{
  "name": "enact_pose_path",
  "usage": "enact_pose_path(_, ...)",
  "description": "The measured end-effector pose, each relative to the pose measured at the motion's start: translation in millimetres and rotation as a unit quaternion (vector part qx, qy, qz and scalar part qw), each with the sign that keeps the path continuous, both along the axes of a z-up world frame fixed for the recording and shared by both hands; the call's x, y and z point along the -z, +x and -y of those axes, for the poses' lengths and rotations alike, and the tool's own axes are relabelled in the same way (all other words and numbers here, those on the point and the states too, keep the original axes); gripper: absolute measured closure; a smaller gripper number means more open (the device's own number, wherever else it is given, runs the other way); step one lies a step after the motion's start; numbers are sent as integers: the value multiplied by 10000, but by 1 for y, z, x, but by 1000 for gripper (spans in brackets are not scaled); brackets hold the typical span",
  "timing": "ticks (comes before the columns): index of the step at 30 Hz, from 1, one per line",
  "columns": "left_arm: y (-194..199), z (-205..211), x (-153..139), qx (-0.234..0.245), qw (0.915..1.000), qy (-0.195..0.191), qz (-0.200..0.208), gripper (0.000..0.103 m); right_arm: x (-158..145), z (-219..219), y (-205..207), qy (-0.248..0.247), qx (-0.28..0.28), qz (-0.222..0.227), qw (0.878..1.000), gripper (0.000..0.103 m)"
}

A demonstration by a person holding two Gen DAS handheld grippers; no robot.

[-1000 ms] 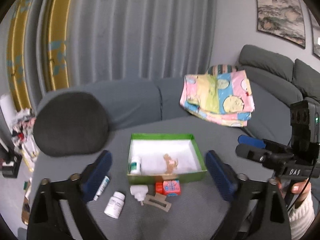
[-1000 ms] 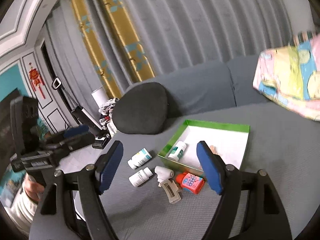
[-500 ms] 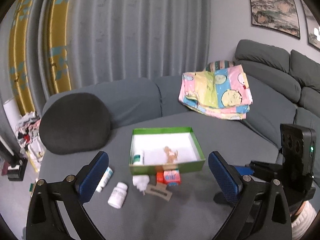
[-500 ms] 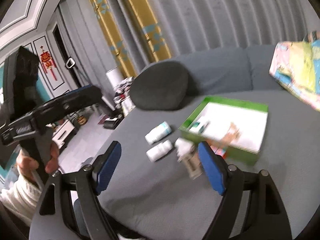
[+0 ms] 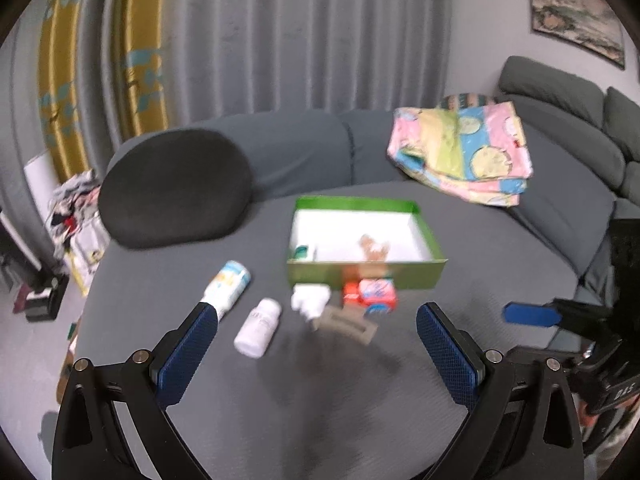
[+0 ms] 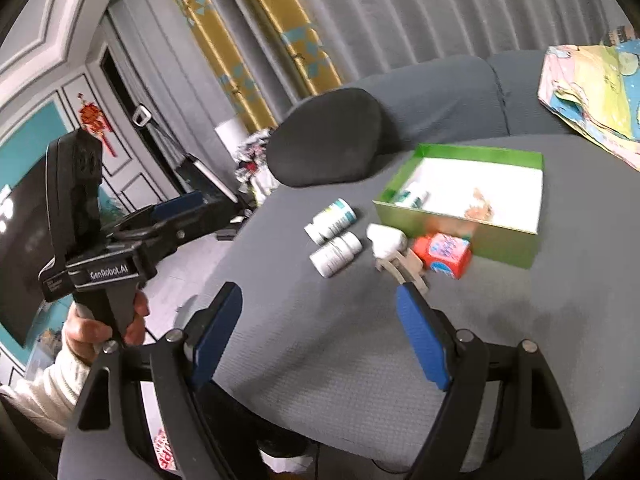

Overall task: Organize rigid objects
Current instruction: 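Withdraw the right gripper from the box, then move the right gripper toward the clear plastic clip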

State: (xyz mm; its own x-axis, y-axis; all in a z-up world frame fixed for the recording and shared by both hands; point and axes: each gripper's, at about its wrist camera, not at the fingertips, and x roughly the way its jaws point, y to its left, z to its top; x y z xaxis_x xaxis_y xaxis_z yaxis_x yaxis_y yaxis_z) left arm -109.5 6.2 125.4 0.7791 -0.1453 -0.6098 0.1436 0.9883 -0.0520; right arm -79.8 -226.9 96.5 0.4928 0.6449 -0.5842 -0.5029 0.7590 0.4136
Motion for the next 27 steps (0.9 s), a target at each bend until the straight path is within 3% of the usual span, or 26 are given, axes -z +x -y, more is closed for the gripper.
enact_pose_path(3,0,-5,24,-341,9992,208,3,3,18,1,3,-46,126,-112,9998,23)
enact_pose_path(9,9,-12,72,-867,9950,487,-76,3,55,0,19,-626,687,-109,9956,23)
enact_pose_path(19,43,-34,142,-1147,9917,189,-543,3,125,6,73,-1199,1329,-545,9823,23)
enact_pose_path(27,70,-54,188,-1349,9857,-15,-1013,3,166,7,111,-2017,1848,-747,9589,23)
